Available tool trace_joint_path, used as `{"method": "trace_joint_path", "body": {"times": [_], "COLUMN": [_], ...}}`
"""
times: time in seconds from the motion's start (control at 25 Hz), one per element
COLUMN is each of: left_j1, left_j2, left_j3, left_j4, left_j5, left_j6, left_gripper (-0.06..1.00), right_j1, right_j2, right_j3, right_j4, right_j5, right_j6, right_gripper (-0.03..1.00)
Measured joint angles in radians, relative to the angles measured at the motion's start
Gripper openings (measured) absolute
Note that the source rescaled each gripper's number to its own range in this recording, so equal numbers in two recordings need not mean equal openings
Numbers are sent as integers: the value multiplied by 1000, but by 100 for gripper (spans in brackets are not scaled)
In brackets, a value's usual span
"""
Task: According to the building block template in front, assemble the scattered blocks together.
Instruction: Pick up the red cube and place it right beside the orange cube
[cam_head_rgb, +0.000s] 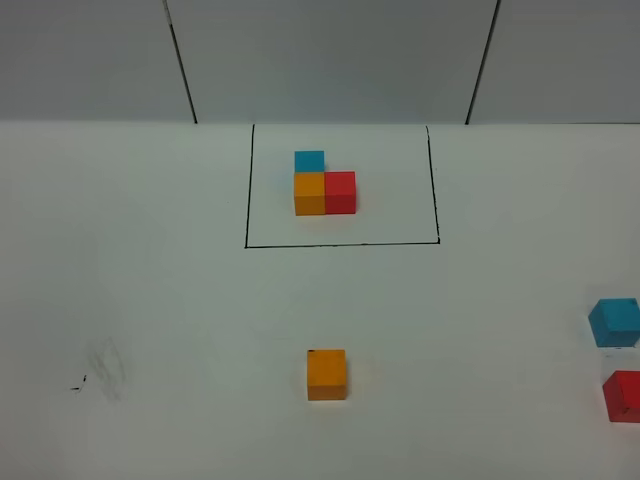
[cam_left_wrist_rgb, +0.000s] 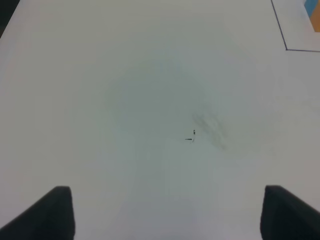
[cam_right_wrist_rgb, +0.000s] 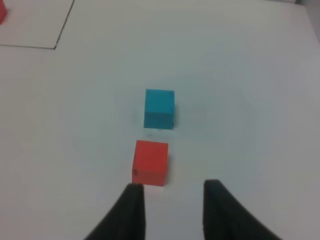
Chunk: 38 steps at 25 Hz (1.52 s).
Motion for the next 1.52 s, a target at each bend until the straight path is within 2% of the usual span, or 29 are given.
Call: {"method": "trace_joint_path", "body": {"times": [0.8,0.92,1.04,1.12,1.28,1.36,1.52], "left_j1": [0,0,0,0,0,0,0], "left_j2": [0,0,0,0,0,0,0], "left_j3": [0,0,0,0,0,0,0], "left_j4": [0,0,0,0,0,0,0], "left_j5": [-1,-1,-1,-1,-1,-1,-1], "left_j6": [-2,-2,-2,-2,-2,-2,-2], "left_gripper": [67,67,67,67,67,67,67], "right_j1": [0,0,0,0,0,0,0], "right_j2": [0,4,52,105,254,345,555], "right_j3": [0,0,0,-4,-45,-71,-125], "right_j4": [0,-1,-1,-1,-1,-1,-11], "right_j5": [0,0,0,-7,-75,-96,-110], "right_j6": [6,12,40,68,116,121,126], "right_gripper": [1,5,20,36,75,91,99]}}
